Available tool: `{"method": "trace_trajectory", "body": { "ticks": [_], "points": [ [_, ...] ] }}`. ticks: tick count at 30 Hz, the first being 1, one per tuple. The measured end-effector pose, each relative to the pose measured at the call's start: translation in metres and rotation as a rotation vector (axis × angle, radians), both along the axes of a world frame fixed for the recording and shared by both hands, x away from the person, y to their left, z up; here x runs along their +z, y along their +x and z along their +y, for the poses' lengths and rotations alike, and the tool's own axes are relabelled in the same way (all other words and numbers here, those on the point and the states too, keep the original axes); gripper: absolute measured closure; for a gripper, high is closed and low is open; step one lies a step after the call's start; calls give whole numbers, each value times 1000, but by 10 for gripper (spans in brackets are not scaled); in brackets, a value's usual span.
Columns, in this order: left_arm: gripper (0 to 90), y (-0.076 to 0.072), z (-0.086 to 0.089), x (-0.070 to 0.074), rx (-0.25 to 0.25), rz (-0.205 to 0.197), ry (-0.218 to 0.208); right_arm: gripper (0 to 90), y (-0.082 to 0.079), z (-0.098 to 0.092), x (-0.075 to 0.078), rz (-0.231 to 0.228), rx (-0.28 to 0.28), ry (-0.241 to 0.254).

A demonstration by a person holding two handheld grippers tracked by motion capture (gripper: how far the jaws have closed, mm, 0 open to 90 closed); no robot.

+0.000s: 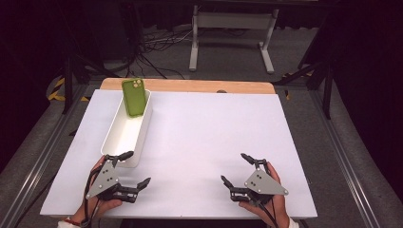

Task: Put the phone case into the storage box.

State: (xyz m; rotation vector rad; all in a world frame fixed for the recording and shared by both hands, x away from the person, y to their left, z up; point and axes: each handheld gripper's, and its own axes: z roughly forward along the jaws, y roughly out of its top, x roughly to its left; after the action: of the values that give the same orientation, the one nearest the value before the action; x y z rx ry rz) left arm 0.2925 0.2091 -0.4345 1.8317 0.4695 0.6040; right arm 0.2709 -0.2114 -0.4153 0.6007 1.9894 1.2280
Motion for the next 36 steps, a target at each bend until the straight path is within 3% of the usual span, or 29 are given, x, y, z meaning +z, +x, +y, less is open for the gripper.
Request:
{"method": "trace_trajectory", "body": {
  "ticks": [3,28,36],
  "points": [
    [51,0,-1,1,-5,-14,7,129,0,1,-2,3,1,-13],
    [52,1,0,2,-39,-15,-5,136,0,7,-3,7,-13,-37],
    [59,0,-7,1,-58,-10,30,147,0,5,-6,17,-8,-54]
  ]
}}
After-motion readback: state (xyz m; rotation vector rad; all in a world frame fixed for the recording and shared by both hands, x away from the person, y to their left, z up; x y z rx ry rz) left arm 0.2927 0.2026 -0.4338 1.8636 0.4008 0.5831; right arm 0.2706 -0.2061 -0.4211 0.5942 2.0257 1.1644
